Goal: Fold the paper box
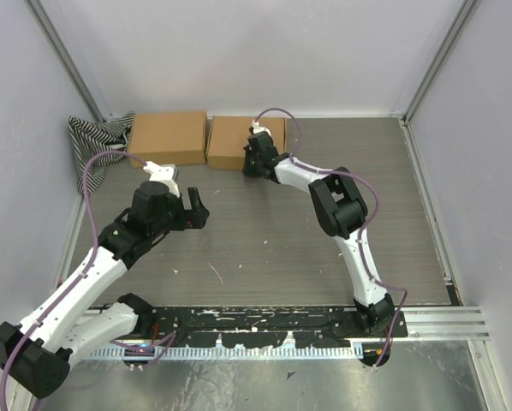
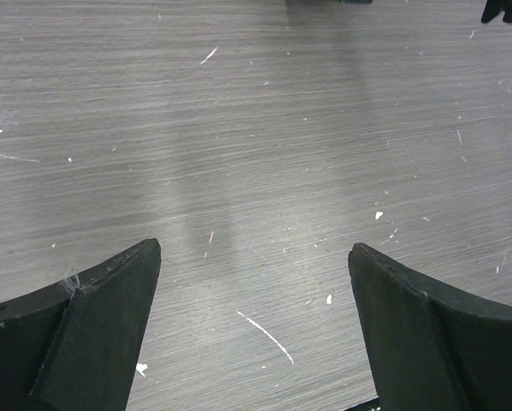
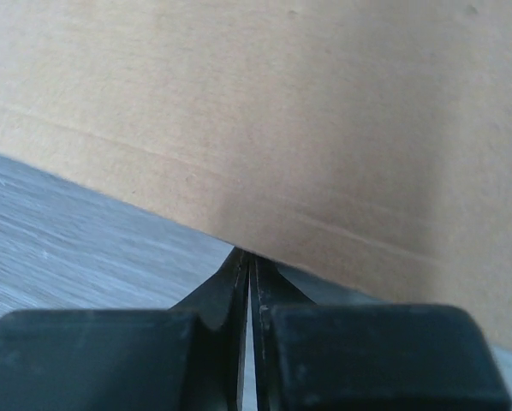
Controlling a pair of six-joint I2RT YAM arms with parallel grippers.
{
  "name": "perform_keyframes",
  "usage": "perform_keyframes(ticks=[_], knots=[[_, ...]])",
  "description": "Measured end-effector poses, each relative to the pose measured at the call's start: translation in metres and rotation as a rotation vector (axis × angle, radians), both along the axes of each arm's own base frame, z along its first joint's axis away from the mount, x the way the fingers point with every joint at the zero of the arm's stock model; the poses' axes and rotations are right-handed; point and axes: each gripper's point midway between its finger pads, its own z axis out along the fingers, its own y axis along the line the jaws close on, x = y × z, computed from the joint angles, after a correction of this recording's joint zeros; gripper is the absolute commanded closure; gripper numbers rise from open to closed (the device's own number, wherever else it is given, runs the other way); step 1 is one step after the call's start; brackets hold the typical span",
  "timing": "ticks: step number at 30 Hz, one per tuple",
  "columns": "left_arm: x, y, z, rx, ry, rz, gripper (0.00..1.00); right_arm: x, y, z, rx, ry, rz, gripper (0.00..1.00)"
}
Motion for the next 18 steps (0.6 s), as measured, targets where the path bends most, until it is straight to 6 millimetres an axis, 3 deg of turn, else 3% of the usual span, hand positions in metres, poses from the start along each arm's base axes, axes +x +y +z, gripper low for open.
perform_keyframes(ticks=[4,7,14,18], knots=[[-0.001,0.003,-0.006,0.011,0.01,0.009,0.02,0.02,0.02,0.002,0.048,-0.044,0.034,0.9],[-0.002,0.004,-0.01,0.019,0.018,0.015,0.02,0.024,0.021,0.003,0.036,-0.069,0.051,0.9],[0.002,0.003,-0.02,0.036,0.044,0.016,0.02,0.028,0.003,0.003,-0.051,-0.127,0.05,0.9],[0.004,-0.001,-0.028,0.043,0.069,0.008,0.02,0.019,-0.02,0.002,-0.09,-0.112,0.037,0.89]])
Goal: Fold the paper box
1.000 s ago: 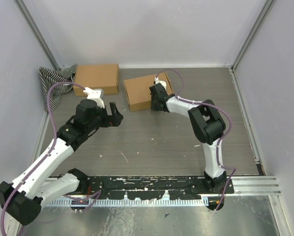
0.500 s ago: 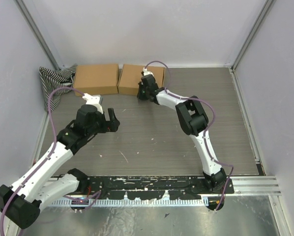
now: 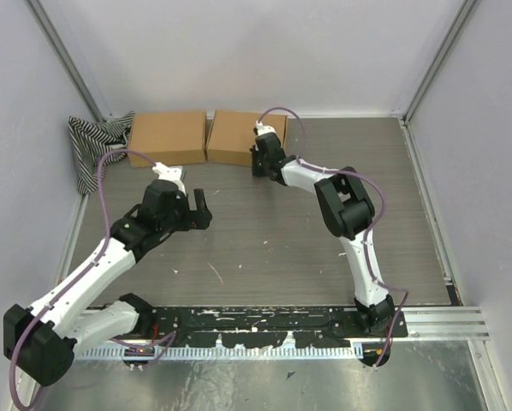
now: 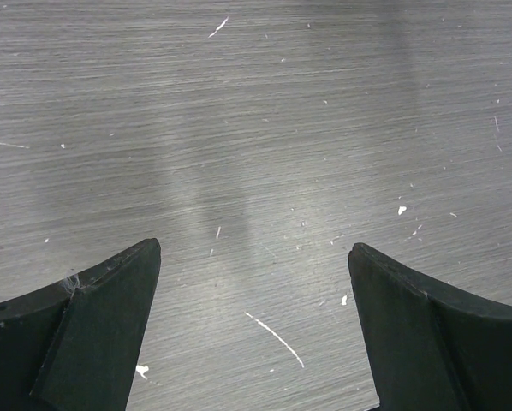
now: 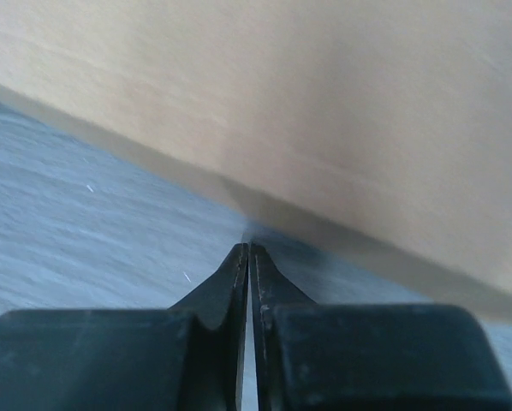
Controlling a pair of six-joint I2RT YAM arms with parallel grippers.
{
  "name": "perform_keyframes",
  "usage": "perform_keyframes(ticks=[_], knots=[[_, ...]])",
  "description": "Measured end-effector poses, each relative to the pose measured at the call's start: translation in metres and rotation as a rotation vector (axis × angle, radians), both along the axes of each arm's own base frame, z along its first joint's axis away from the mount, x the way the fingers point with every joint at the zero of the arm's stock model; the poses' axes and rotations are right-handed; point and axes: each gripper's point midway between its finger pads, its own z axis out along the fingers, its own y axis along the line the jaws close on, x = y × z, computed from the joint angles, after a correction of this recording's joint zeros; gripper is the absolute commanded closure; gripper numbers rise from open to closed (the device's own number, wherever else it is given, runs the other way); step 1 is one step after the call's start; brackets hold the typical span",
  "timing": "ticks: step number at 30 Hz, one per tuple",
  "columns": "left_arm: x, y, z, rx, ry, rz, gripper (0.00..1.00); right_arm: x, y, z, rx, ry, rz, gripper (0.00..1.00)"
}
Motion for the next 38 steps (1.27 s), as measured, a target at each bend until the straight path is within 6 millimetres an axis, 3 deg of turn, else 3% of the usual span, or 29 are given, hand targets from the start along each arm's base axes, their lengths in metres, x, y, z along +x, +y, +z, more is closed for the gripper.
perform_keyframes(ticks=[4,7,9,14,17,25,38], knots=[[0.005,-0.005,-0.007,0.004,0.015,-0.006,0.02,-0.026,-0.026,0.008,-0.024,0.018,-0.005,0.88],[0.011,-0.009,-0.012,0.014,0.029,-0.013,0.02,-0.047,-0.043,0.026,-0.033,0.006,-0.008,0.81],[0.015,-0.011,-0.012,0.022,0.036,-0.014,0.02,-0.064,-0.055,0.047,-0.036,-0.016,-0.018,0.75],[0.031,-0.014,-0.001,0.045,0.014,0.0,0.02,-0.092,-0.083,0.11,-0.028,-0.102,-0.079,0.71],[0.036,-0.011,0.001,0.062,0.003,0.014,0.02,-0.109,-0.1,0.131,-0.031,-0.133,-0.113,0.7],[0.037,-0.01,-0.005,0.08,0.018,0.02,0.02,-0.161,-0.137,0.115,-0.096,-0.071,-0.137,0.65],[0.036,-0.004,0.009,0.075,-0.028,0.039,0.02,-0.172,-0.146,0.121,-0.095,-0.089,-0.147,0.68]])
